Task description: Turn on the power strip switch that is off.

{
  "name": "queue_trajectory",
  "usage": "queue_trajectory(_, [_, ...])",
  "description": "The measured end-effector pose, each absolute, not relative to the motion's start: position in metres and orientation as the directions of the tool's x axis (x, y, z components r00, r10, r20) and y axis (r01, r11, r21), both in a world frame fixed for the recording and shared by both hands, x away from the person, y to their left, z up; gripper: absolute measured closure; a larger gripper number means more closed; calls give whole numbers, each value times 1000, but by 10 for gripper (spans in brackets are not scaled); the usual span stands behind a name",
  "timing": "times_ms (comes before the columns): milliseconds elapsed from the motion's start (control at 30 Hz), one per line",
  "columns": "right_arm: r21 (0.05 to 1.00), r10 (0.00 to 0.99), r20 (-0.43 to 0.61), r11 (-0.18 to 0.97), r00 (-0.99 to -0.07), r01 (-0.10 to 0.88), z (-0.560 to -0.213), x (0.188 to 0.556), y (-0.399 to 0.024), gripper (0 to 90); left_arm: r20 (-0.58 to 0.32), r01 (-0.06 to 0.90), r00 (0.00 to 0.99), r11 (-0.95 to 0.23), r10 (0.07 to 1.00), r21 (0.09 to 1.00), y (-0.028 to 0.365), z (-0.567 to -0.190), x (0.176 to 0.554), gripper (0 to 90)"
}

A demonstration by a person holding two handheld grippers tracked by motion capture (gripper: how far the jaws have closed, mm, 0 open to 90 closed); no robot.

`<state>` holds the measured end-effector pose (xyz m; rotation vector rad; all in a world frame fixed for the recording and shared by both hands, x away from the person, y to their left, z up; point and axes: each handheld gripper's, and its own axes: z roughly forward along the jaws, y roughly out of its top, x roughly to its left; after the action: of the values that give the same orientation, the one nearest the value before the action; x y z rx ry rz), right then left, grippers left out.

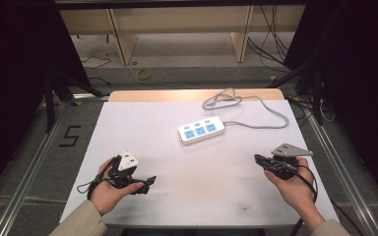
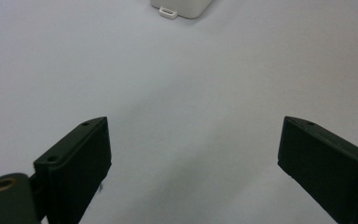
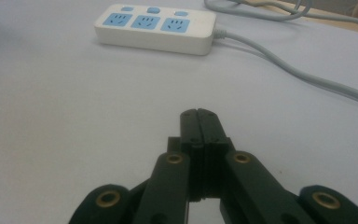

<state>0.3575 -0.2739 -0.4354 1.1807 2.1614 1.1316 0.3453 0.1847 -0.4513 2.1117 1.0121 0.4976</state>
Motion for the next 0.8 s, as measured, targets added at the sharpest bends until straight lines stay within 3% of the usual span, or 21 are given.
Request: queue_trajectory(800, [812,825,25,313,-565,493,-429,377,-255,900,39,505,608,-425,793,751,184,-452,344,95])
